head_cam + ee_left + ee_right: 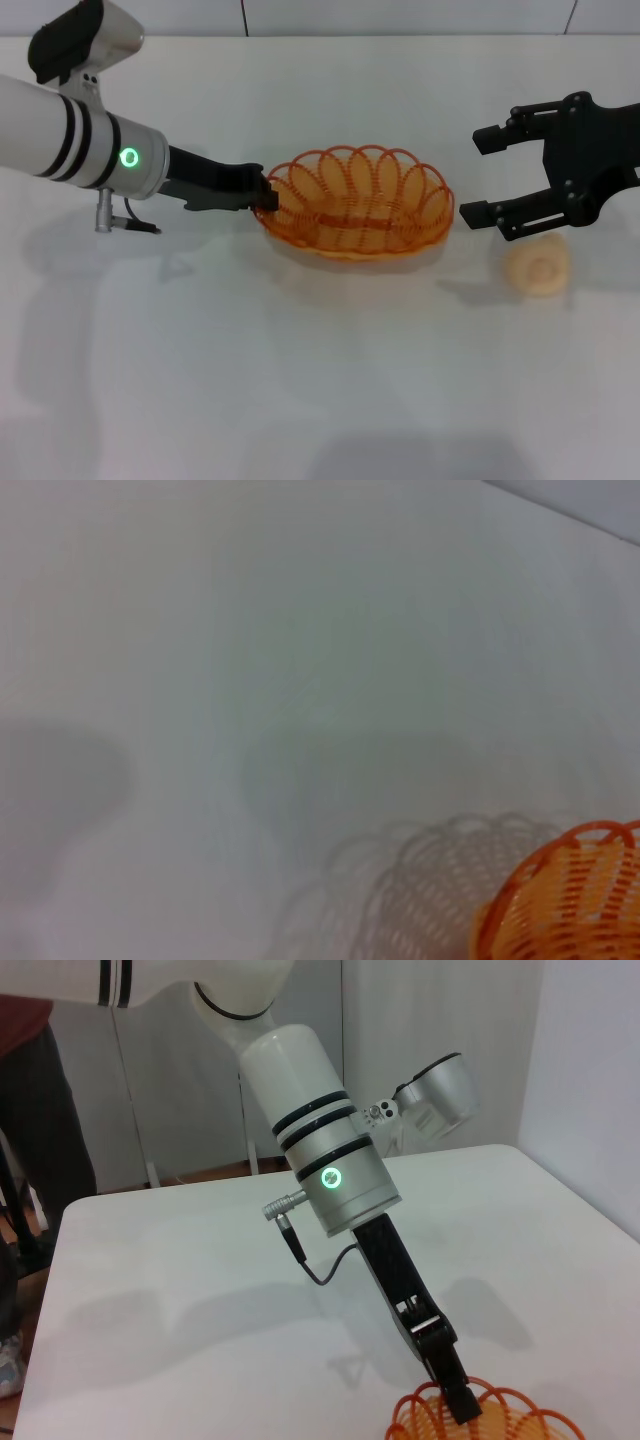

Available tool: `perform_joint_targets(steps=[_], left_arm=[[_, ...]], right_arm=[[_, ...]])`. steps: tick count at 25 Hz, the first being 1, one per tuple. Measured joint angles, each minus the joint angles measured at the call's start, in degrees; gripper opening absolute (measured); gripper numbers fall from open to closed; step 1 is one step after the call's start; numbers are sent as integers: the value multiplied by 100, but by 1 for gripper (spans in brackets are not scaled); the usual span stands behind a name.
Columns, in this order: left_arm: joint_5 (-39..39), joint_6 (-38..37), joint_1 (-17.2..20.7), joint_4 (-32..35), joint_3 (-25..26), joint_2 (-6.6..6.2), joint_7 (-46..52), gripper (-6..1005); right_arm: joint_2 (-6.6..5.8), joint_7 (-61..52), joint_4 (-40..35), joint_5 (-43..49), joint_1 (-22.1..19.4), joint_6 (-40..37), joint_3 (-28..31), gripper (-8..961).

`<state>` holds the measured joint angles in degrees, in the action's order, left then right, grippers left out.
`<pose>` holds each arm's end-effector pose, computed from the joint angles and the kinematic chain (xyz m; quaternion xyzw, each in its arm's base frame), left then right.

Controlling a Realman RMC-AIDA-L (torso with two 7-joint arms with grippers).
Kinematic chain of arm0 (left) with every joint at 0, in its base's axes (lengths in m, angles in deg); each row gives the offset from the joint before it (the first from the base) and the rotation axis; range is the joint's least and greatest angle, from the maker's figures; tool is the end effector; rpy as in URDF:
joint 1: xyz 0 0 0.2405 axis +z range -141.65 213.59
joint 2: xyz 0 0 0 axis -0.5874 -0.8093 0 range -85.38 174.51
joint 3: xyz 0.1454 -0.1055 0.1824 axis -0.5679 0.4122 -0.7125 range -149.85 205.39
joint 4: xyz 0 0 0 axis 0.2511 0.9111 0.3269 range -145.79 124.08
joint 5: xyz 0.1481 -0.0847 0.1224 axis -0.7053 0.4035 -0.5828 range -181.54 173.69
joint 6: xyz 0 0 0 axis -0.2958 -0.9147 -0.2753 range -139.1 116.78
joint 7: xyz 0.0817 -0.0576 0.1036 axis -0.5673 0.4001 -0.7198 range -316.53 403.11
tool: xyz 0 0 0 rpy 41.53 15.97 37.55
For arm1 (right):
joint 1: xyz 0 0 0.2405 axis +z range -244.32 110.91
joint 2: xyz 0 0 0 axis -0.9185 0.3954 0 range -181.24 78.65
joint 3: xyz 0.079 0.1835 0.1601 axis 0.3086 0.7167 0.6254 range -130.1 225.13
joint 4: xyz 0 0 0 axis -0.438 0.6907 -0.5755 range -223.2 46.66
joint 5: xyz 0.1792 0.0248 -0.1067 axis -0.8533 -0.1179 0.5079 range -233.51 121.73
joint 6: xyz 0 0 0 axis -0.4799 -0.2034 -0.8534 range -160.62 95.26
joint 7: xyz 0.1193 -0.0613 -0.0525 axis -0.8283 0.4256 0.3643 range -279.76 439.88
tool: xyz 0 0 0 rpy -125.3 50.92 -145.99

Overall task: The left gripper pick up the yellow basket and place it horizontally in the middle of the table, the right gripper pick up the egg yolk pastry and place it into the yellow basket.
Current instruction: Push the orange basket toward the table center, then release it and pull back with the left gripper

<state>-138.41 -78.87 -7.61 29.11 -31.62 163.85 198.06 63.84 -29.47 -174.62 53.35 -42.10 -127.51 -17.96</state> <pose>-0.2247 0.3976 -0.0409 -0.7754 -0.6130 -0.0395 0.1466 0.1464 0.3236 0.0678 -0.9857 0.0629 0.1110 0.1100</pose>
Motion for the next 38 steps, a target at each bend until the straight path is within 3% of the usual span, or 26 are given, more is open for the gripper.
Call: perform_joint_targets(steps=[33, 38], left_arm=[[198, 131, -63, -232, -64, -3, -20, 75], [495, 123, -16, -214, -64, -9, -92, 172]], right_arm=[[0, 20, -23, 0, 0, -27, 1, 811], [0, 20, -23, 0, 0, -32, 1, 810]])
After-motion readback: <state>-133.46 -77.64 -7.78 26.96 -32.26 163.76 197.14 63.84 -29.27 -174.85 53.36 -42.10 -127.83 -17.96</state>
